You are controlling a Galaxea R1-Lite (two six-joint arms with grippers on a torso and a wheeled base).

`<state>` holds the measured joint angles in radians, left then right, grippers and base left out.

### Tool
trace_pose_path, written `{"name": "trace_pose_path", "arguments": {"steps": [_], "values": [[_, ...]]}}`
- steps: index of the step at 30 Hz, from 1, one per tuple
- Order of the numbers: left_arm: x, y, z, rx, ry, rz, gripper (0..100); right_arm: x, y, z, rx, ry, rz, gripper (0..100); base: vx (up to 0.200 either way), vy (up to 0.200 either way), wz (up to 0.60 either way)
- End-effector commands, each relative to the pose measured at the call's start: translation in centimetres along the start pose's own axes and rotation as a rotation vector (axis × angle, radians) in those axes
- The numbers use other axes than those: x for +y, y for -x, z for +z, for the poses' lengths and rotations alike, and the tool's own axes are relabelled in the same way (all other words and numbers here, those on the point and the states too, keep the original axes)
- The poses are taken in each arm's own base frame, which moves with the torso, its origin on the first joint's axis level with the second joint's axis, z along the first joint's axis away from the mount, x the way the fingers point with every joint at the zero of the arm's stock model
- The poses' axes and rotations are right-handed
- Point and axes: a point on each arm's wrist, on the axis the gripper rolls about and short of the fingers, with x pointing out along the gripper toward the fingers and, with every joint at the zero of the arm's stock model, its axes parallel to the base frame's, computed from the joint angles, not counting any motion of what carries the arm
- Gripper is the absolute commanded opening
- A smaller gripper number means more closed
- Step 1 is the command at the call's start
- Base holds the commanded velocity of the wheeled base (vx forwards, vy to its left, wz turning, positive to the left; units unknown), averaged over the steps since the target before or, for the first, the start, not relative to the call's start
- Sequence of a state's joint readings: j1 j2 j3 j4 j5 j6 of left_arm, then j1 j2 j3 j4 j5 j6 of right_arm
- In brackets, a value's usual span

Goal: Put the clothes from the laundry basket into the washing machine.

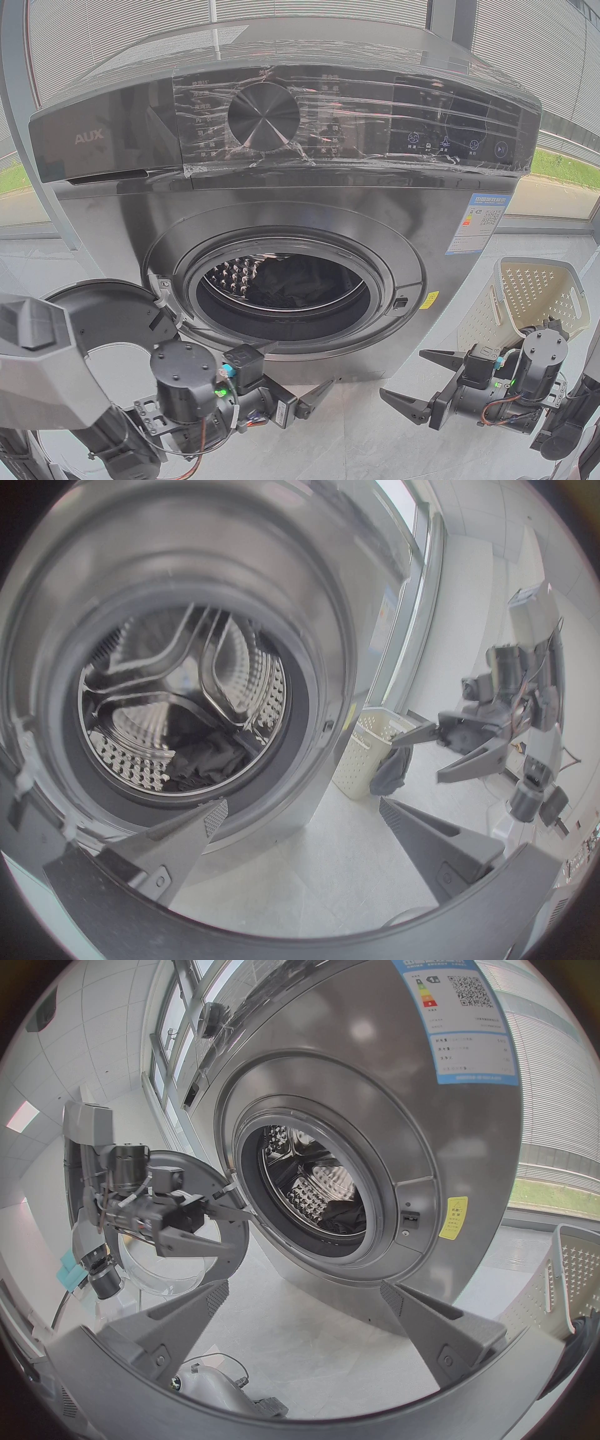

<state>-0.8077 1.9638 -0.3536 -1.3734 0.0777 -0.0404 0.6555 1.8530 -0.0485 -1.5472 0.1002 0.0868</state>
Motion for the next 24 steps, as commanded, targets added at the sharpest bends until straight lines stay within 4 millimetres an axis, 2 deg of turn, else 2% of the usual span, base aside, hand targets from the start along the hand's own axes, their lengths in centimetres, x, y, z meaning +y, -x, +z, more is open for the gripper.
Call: {"name": "trace_pose_path", "arguments": {"steps": [1,5,7,10,17,24], "values": [[0.2,5.0,2.9,-0.127,0.02,0.028,100,0.7,0.9,1.1,-0.068,-0.01,-0.041,100,0.0,0.0,0.0],[0.5,7.5,3.7,-0.181,0.05,0.057,100,0.8,1.5,1.4,-0.094,-0.057,-0.103,100,0.0,0.0,0.0],[0.7,9.1,3.9,-0.205,0.061,0.084,100,0.6,2.6,1.5,-0.105,-0.063,-0.12,100,0.0,0.0,0.0],[0.9,11.3,4.0,-0.238,0.073,0.095,100,0.2,3.9,2.7,-0.183,-0.068,-0.144,100,0.0,0.0,0.0],[1.7,14.1,3.8,-0.285,0.076,0.132,100,-0.9,5.4,3.9,-0.268,-0.069,-0.21,100,0.0,0.0,0.0],[2.5,15.5,3.6,-0.297,0.074,0.184,100,-1.1,6.1,4.1,-0.273,-0.068,-0.229,100,-0.2,0.0,0.0]]}}
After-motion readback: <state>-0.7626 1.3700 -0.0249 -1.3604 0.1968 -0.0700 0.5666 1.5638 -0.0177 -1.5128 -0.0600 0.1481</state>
